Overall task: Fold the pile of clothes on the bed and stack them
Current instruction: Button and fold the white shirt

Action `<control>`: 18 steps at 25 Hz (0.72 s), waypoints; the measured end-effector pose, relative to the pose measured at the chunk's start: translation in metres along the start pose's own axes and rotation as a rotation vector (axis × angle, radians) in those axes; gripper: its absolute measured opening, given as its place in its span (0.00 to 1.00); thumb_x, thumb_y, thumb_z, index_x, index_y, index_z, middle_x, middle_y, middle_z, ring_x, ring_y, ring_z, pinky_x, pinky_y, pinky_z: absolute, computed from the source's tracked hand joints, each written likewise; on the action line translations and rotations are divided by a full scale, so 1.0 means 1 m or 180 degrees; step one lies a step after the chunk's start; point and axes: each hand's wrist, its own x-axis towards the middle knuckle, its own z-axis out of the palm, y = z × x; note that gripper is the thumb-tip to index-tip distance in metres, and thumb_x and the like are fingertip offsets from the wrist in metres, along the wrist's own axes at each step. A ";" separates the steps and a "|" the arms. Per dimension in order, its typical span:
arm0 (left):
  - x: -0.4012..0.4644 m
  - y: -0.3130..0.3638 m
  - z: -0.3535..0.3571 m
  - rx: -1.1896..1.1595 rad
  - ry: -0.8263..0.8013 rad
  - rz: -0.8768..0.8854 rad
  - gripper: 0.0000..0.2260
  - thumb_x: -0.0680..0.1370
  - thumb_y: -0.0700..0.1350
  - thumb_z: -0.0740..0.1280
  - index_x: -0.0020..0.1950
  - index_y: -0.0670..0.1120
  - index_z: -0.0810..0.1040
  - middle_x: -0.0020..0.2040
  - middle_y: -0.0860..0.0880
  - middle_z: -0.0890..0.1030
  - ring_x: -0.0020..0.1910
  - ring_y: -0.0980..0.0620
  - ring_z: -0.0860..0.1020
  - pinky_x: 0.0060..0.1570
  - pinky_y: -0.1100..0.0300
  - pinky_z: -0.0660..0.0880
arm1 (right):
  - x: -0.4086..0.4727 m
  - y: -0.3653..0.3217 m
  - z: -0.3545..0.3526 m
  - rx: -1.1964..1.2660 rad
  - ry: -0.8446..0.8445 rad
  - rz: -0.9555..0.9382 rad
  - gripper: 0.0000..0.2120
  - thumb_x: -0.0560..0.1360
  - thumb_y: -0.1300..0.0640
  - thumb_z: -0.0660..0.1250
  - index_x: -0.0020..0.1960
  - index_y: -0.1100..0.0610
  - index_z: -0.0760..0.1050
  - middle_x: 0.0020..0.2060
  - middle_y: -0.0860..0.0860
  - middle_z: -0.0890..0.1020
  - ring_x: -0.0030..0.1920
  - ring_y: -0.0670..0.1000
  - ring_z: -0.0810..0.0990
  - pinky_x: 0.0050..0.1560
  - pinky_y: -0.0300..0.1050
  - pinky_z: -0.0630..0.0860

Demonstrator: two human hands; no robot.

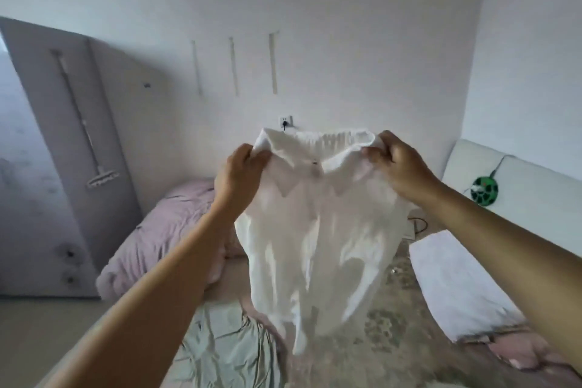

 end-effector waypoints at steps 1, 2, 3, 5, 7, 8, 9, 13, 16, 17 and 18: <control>0.008 0.008 -0.015 -0.0159 0.0057 0.0045 0.16 0.77 0.51 0.64 0.33 0.46 0.65 0.30 0.51 0.69 0.34 0.47 0.67 0.34 0.55 0.62 | 0.007 -0.012 -0.010 -0.0056 -0.0026 -0.0051 0.13 0.78 0.47 0.63 0.38 0.52 0.66 0.31 0.47 0.73 0.33 0.46 0.72 0.36 0.41 0.67; 0.013 0.015 -0.030 -0.0218 0.0069 0.0150 0.17 0.77 0.49 0.65 0.32 0.46 0.64 0.29 0.51 0.67 0.32 0.48 0.66 0.32 0.56 0.62 | 0.013 -0.022 -0.018 -0.0172 -0.0116 -0.0110 0.14 0.78 0.46 0.63 0.40 0.54 0.69 0.33 0.49 0.75 0.36 0.49 0.74 0.38 0.44 0.68; 0.018 0.020 -0.041 -0.0296 0.0015 0.0271 0.17 0.77 0.47 0.65 0.31 0.46 0.63 0.29 0.51 0.66 0.31 0.50 0.64 0.30 0.58 0.62 | 0.020 -0.029 -0.026 -0.0276 -0.0168 -0.0139 0.15 0.78 0.45 0.62 0.42 0.56 0.71 0.35 0.51 0.77 0.39 0.53 0.77 0.41 0.46 0.70; 0.021 0.031 -0.057 -0.0314 -0.0166 0.0481 0.18 0.78 0.42 0.65 0.32 0.47 0.62 0.29 0.51 0.63 0.29 0.53 0.61 0.25 0.65 0.60 | 0.034 -0.043 -0.039 -0.0507 -0.0162 -0.0194 0.17 0.79 0.44 0.59 0.47 0.58 0.74 0.41 0.53 0.80 0.44 0.55 0.78 0.47 0.49 0.73; 0.016 0.036 -0.067 -0.0140 -0.0218 0.0620 0.18 0.79 0.42 0.64 0.32 0.47 0.61 0.30 0.51 0.63 0.29 0.54 0.61 0.25 0.66 0.61 | 0.039 -0.057 -0.043 -0.0585 -0.0208 -0.0317 0.17 0.78 0.43 0.60 0.47 0.57 0.74 0.42 0.53 0.80 0.45 0.54 0.78 0.49 0.50 0.73; 0.016 0.038 -0.072 -0.0154 -0.0104 0.0602 0.17 0.80 0.43 0.63 0.33 0.46 0.62 0.29 0.51 0.63 0.28 0.54 0.61 0.25 0.66 0.61 | 0.040 -0.061 -0.045 -0.0476 -0.0133 -0.0378 0.16 0.78 0.44 0.61 0.46 0.58 0.74 0.41 0.52 0.79 0.43 0.53 0.77 0.46 0.49 0.72; 0.016 0.038 -0.078 -0.0139 0.0019 0.0578 0.16 0.80 0.44 0.63 0.33 0.46 0.64 0.29 0.51 0.64 0.28 0.54 0.61 0.25 0.65 0.60 | 0.040 -0.064 -0.047 -0.0369 -0.0117 -0.0383 0.15 0.78 0.46 0.62 0.44 0.58 0.73 0.39 0.52 0.78 0.40 0.53 0.75 0.42 0.48 0.71; 0.007 0.039 -0.105 0.0104 0.0187 0.0743 0.15 0.78 0.47 0.66 0.33 0.46 0.68 0.29 0.51 0.66 0.28 0.55 0.63 0.27 0.66 0.61 | 0.031 -0.068 -0.049 -0.0242 -0.0364 -0.0477 0.08 0.78 0.56 0.65 0.43 0.60 0.73 0.38 0.54 0.77 0.36 0.52 0.74 0.39 0.46 0.72; -0.005 0.036 -0.116 0.0426 0.0043 0.0831 0.16 0.77 0.48 0.67 0.33 0.44 0.69 0.30 0.49 0.67 0.30 0.53 0.63 0.28 0.65 0.61 | 0.026 -0.067 -0.050 -0.0404 -0.0450 -0.0454 0.06 0.76 0.59 0.68 0.41 0.60 0.76 0.37 0.54 0.78 0.39 0.52 0.75 0.41 0.43 0.70; -0.009 0.035 -0.119 0.0478 0.0040 0.0832 0.17 0.77 0.49 0.67 0.32 0.46 0.67 0.29 0.50 0.65 0.29 0.54 0.62 0.28 0.64 0.61 | 0.023 -0.065 -0.049 -0.0190 -0.0461 -0.0379 0.08 0.76 0.58 0.68 0.40 0.60 0.75 0.35 0.53 0.76 0.36 0.50 0.73 0.39 0.41 0.70; -0.012 0.033 -0.121 0.0537 0.0040 0.0841 0.18 0.77 0.49 0.67 0.31 0.47 0.65 0.28 0.51 0.64 0.28 0.55 0.61 0.28 0.64 0.61 | 0.019 -0.063 -0.046 0.0182 -0.0537 -0.0284 0.11 0.76 0.56 0.68 0.41 0.63 0.74 0.35 0.54 0.75 0.36 0.49 0.72 0.39 0.41 0.70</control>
